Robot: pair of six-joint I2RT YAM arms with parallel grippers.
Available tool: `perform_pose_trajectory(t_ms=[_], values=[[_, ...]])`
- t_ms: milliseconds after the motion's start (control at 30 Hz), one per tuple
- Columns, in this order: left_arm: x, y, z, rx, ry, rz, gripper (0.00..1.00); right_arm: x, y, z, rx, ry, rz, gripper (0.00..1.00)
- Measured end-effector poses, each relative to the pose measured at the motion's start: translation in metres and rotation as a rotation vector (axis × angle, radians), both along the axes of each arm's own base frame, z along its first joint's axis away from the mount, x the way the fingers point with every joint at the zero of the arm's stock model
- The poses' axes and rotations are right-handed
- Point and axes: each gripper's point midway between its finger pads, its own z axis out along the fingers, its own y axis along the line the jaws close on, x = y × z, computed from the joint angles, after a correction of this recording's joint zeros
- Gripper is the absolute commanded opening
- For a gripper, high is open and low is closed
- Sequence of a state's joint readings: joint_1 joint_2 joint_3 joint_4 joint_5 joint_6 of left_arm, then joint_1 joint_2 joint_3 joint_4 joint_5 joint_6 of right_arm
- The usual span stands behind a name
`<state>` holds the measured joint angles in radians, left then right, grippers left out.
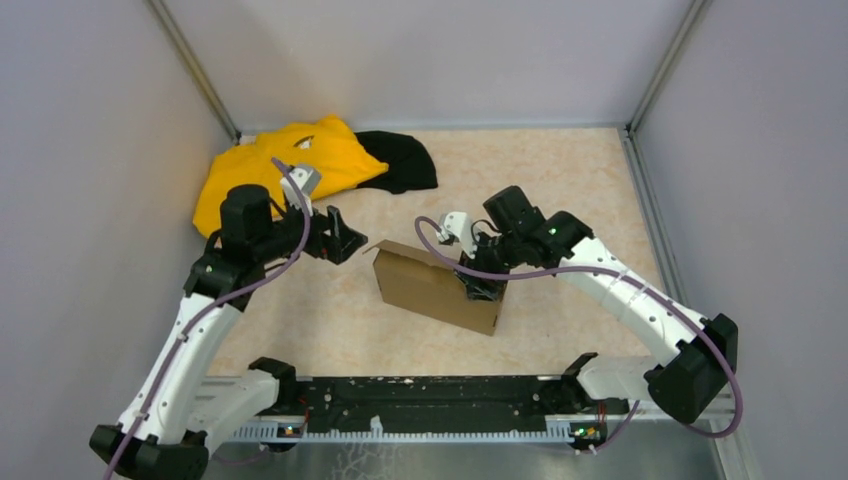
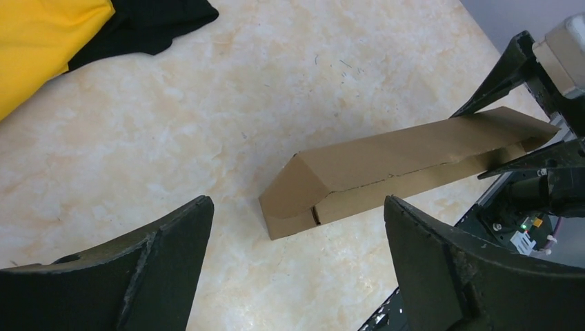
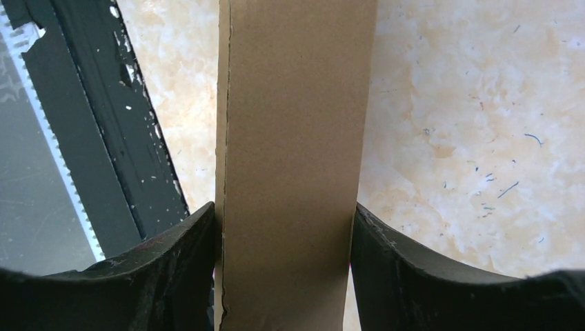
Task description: Fold the paper box
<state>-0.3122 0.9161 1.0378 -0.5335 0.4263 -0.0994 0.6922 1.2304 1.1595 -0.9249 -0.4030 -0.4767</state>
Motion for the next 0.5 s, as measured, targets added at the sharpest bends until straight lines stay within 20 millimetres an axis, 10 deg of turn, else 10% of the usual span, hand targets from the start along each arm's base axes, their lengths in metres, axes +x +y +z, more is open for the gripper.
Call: perform_pose_trajectory(t_ms=[500], values=[[-0.035, -0.016, -0.053, -0.184, 0.090, -0.059, 0.99, -0.022, -0.011, 0.005, 0.028, -0.008, 0.025, 0.24]])
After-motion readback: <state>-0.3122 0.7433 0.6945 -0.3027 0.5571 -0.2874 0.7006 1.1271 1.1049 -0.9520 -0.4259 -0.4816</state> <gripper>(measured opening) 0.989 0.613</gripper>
